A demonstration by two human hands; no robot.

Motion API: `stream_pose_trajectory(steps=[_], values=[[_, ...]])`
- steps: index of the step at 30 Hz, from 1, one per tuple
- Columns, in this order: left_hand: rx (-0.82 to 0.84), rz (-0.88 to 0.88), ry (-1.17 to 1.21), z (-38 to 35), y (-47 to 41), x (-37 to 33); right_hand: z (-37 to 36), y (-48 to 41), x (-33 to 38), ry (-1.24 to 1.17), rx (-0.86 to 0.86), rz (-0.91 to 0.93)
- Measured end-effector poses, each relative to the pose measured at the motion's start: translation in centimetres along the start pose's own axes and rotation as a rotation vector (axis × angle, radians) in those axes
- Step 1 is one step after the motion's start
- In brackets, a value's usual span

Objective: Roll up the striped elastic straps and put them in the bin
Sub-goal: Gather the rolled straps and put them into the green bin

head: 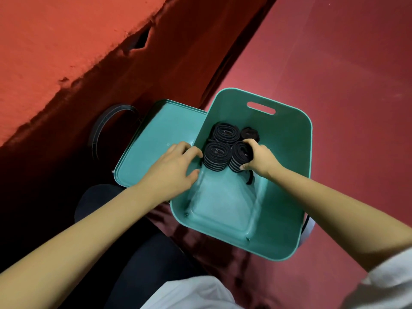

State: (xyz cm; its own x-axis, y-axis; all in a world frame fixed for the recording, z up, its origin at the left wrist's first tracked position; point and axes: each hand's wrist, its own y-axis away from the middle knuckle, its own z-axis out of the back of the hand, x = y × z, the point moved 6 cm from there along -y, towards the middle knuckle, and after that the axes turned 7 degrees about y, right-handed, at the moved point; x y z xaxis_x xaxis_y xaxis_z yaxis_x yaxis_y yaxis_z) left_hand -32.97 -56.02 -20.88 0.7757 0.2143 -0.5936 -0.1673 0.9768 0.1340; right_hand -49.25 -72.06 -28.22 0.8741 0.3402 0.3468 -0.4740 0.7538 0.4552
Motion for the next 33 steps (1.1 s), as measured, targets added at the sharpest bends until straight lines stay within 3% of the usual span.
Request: stream_pose_trajectory(steps=[11, 18, 25, 33], values=[[-0.001, -0.011, -0.096, -0.1, 0.0, -0.2, -0.1, 1.3, 0.6, 0.048, 0.012, -0.029], [-0.042, -0.053, -0.170, 1.3, 0.5, -1.1, 3.0, 3.2, 2.5, 0.255, -0.122, -0.070], [-0.159, -0.036, -0.299, 8.4, 1.7, -0.8, 8.5, 5.9, 12.3, 0.310, -0.325, 0.204], [-0.353, 0.183, -0.481, 20.6, 10.2, 3.8, 8.9, 10.4, 30.4, 0.282, -0.388, 0.613]])
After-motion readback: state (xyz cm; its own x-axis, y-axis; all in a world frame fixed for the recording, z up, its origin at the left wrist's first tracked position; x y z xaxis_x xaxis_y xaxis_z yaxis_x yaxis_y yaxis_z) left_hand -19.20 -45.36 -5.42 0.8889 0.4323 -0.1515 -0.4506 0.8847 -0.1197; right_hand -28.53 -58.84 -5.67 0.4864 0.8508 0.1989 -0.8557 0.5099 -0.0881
